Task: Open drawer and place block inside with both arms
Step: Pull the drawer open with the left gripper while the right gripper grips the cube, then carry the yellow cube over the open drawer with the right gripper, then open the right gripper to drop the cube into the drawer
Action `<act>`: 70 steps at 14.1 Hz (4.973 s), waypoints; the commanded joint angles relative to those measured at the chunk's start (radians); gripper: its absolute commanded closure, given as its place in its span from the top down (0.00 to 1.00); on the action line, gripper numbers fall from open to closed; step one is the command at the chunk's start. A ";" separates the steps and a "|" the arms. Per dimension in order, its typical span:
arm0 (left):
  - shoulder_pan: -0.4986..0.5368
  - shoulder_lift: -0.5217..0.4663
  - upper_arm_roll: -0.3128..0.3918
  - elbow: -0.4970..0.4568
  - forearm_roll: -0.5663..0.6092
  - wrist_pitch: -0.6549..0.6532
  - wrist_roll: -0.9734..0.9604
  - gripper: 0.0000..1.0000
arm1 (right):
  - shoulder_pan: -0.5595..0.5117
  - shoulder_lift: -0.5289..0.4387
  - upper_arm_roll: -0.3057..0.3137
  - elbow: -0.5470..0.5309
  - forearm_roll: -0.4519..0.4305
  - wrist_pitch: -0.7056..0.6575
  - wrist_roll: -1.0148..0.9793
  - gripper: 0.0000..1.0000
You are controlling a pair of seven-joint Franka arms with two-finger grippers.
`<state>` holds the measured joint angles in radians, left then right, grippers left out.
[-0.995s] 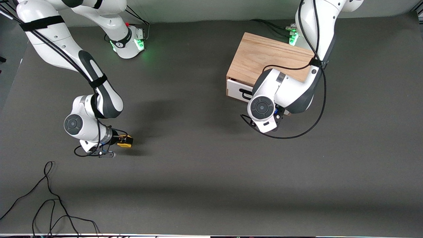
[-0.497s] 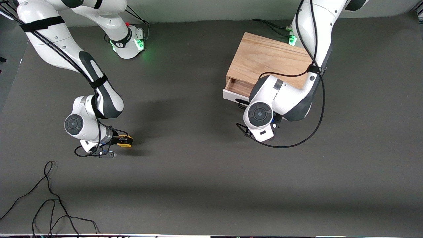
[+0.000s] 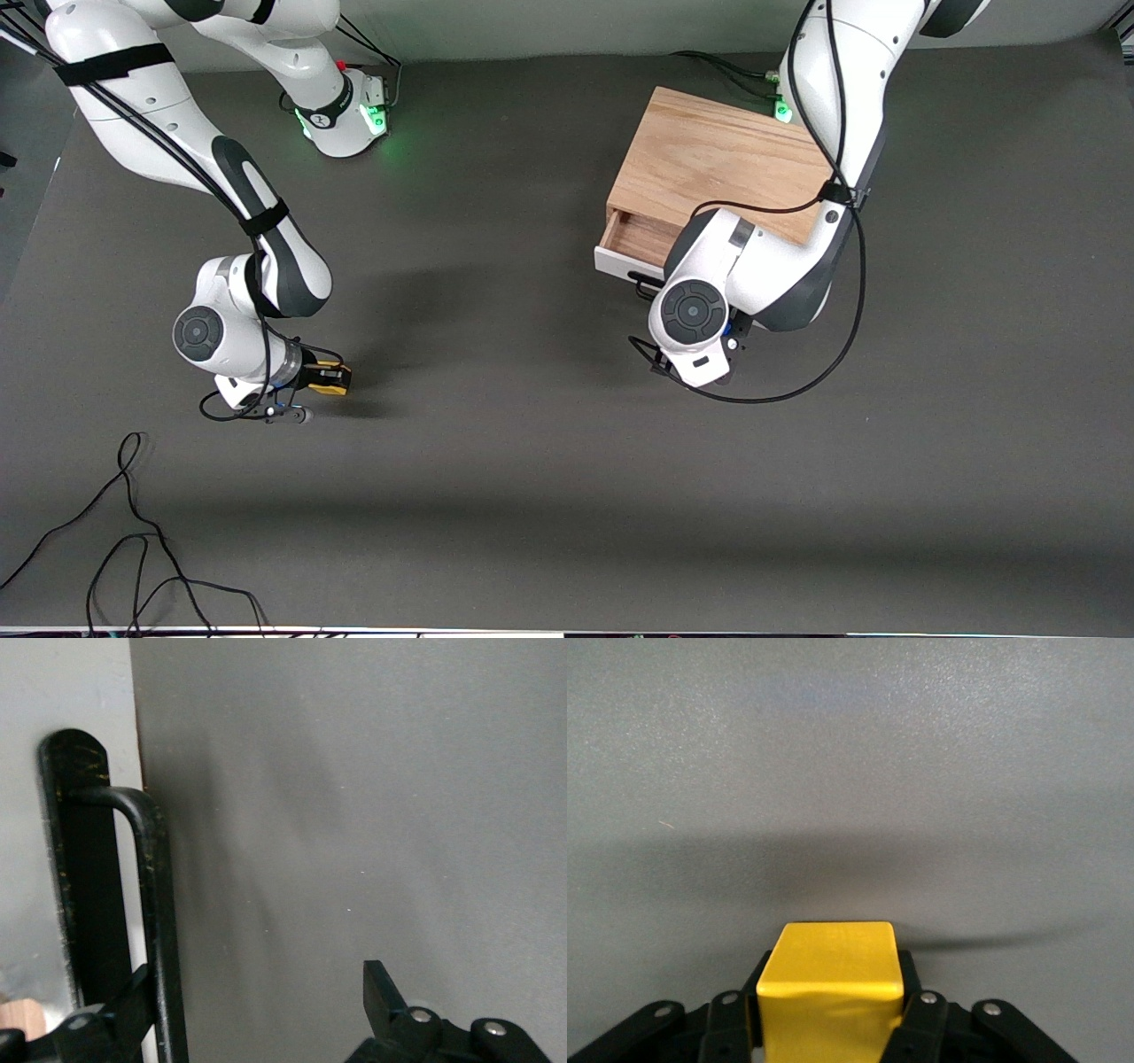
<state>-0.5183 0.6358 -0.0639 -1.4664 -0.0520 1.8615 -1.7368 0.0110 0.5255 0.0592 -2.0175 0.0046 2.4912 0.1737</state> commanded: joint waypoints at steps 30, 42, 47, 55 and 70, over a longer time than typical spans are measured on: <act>0.397 -0.402 0.052 0.138 0.026 -0.450 1.179 1.00 | 0.401 -0.007 0.051 0.908 0.173 -0.896 0.730 0.10; 0.483 -0.673 0.058 -0.249 0.054 -0.240 1.677 1.00 | 0.716 0.292 0.240 1.088 -0.024 -0.657 1.172 0.10; 0.498 -0.670 0.058 -0.213 0.054 -0.260 1.735 1.00 | 0.741 0.383 0.240 1.086 -0.104 -0.546 1.173 0.10; 0.485 -0.645 0.050 -0.155 0.049 -0.263 1.717 1.00 | 0.782 0.465 0.231 1.086 -0.173 -0.428 1.233 0.15; 0.485 -0.631 0.053 -0.124 0.051 -0.306 1.718 1.00 | 0.781 0.349 0.225 1.077 -0.227 -0.555 1.273 1.00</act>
<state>-0.0287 -0.0016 -0.0136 -1.6234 -0.0073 1.5819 -0.0270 0.7949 0.9553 0.2924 -0.9380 -0.1978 2.0065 1.4245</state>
